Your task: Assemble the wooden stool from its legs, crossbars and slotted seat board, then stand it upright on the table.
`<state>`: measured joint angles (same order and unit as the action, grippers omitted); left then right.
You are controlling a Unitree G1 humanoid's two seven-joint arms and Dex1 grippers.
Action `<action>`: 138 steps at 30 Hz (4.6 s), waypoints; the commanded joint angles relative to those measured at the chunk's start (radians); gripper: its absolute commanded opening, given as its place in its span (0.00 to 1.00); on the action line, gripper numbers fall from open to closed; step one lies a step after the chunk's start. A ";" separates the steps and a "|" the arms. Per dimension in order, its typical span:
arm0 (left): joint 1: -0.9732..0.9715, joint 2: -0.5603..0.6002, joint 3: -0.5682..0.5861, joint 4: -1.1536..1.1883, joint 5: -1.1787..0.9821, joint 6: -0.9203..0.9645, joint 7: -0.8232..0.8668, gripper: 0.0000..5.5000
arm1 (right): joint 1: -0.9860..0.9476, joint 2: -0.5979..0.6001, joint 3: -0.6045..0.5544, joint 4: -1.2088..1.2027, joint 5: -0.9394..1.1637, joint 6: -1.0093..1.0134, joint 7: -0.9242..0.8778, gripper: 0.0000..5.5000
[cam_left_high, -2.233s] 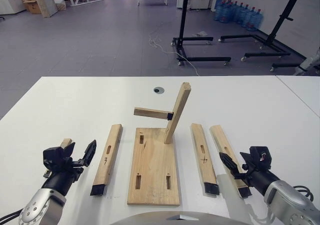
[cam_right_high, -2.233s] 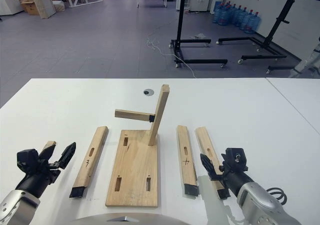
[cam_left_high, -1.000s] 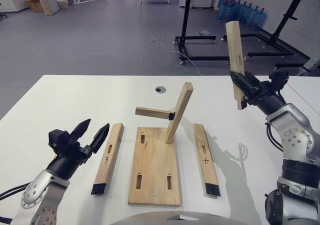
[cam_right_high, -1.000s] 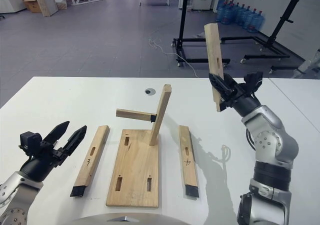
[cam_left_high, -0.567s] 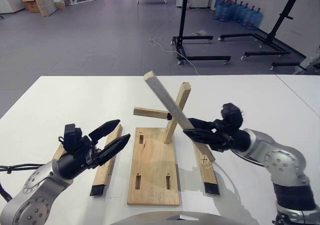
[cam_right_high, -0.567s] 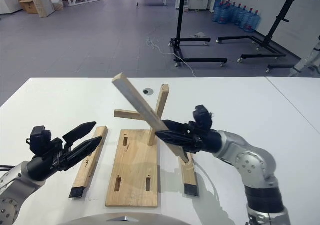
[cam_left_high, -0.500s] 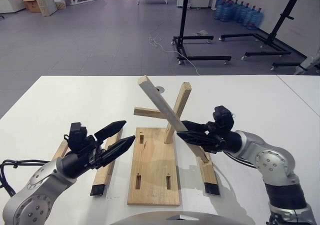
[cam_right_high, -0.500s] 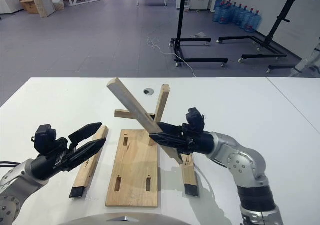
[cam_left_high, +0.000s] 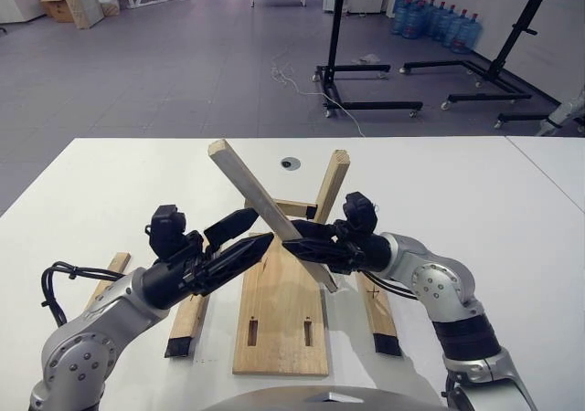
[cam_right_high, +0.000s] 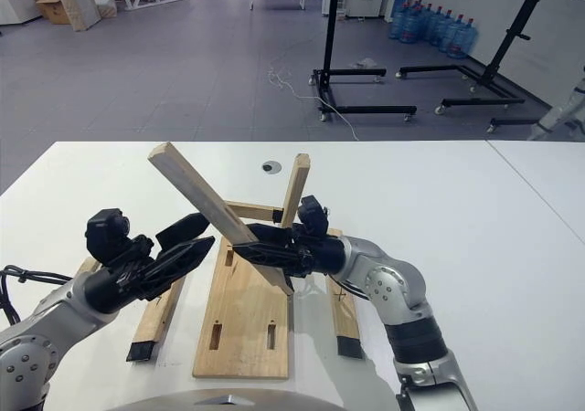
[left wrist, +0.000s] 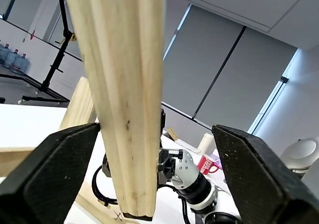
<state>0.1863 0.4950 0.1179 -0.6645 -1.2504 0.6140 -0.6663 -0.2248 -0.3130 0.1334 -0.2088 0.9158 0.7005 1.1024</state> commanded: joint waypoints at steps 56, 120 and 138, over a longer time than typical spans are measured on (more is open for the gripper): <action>-0.240 0.147 0.167 0.414 0.371 -0.261 -0.429 0.37 | -0.250 -0.138 -0.227 -0.102 0.023 -0.035 -0.057 0.93; -0.584 0.173 -0.207 0.934 0.822 -0.463 -0.811 0.37 | -0.312 -0.231 -0.146 0.151 -0.144 -0.107 0.105 0.93; -0.532 0.133 -0.132 0.929 0.751 -0.477 -0.811 0.37 | -0.281 -0.233 -0.112 0.196 -0.180 -0.102 0.113 0.93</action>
<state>-0.3732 0.6147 -0.0027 0.2750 -0.5081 0.1050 -1.4702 -0.5138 -0.5363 0.0149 -0.0122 0.7462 0.5893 1.2103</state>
